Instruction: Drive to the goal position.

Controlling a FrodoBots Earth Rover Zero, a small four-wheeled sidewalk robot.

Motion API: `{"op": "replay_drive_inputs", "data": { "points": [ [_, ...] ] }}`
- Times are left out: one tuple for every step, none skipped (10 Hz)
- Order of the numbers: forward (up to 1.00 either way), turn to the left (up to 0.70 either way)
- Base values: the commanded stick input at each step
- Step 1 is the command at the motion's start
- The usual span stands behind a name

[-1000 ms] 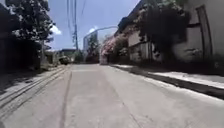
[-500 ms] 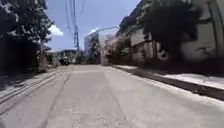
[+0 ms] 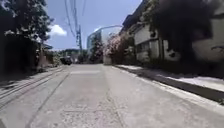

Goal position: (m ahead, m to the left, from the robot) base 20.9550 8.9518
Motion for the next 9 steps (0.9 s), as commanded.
{"op": "replay_drive_inputs", "data": {
  "points": [
    [1.00, 0.00],
    [1.00, 0.00],
    [1.00, 0.00],
    [1.00, 0.00],
    [1.00, 0.00],
    [1.00, 0.00],
    [1.00, 0.00],
    [1.00, 0.00],
    [1.00, 0.00]
  ]
}}
